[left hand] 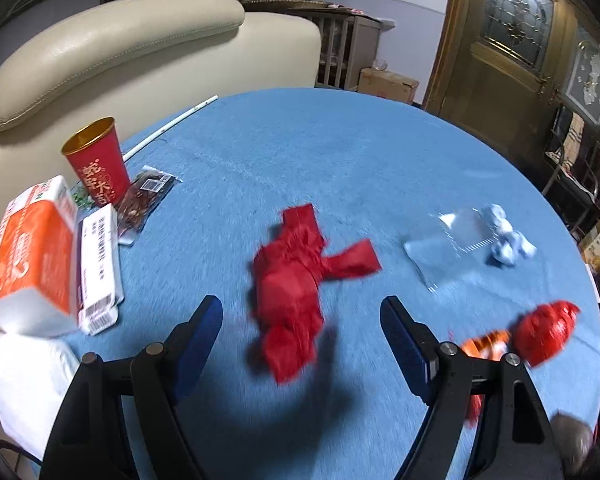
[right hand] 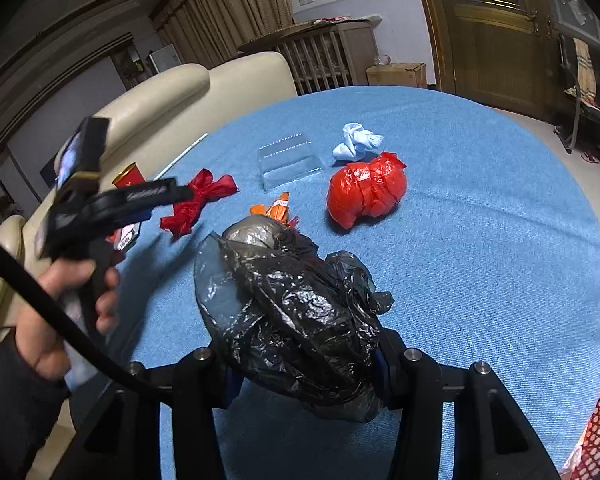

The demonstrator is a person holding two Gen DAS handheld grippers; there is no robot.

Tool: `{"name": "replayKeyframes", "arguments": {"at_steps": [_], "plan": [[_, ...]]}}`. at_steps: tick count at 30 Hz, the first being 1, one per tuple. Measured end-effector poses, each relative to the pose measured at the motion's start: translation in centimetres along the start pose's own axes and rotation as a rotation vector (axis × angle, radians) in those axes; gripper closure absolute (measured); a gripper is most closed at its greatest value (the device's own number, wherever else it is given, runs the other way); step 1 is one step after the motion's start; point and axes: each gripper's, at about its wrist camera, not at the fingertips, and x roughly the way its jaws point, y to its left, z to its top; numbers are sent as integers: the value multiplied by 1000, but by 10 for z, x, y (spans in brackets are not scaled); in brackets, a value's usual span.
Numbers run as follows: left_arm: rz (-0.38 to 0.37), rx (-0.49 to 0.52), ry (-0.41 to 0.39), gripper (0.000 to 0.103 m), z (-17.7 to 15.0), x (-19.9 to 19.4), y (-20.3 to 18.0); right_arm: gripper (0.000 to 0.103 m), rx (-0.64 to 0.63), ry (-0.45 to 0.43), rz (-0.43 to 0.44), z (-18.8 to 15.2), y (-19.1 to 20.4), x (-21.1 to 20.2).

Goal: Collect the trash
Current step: 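Grasp the red fabric bundle with the left tool while the right tool holds the black bag, then carry the red bundle and black bag to the red wastebasket and open both tools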

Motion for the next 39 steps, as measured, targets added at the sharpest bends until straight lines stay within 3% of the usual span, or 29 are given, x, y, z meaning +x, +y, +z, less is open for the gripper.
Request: {"name": "replayKeyframes", "arguments": {"at_steps": [9,10,11,12,19,39], "plan": [[24,-4,58,23,6,31,2,50,8,7,5,2,-1,2],[20,-2,64,33,5,33,3,50,7,7,4,2,-1,3],[18,3,78,58,4,35,4,50,7,8,4,2,0,3],[19,5,94,66,3,37,5,50,7,8,4,1,-1,3],[-6,-3,89,70,-11,23,14,50,15,11,0,0,0,4],[-67,7,16,70,-78,-66,9,50,29,-6,7,-26,8,-15]]}}
